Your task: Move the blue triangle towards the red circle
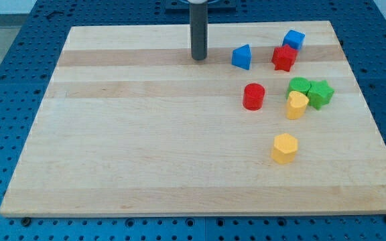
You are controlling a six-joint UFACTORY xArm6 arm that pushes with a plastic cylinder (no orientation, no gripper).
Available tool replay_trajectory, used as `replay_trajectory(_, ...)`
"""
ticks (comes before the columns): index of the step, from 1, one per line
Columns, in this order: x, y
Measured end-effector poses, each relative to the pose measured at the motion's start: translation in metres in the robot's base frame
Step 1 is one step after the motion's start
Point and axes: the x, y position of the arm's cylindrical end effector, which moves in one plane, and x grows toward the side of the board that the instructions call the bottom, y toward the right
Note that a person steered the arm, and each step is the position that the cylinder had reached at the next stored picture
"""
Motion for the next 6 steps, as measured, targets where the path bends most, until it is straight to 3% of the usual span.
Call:
replay_trajectory(1, -0.001, 0.036)
replay_trajectory(2, 0.053, 0.076)
replay_trajectory(3, 0.074, 0.077)
replay_trajectory(5, 0.011, 0.079)
replay_trajectory(6, 0.03, 0.096)
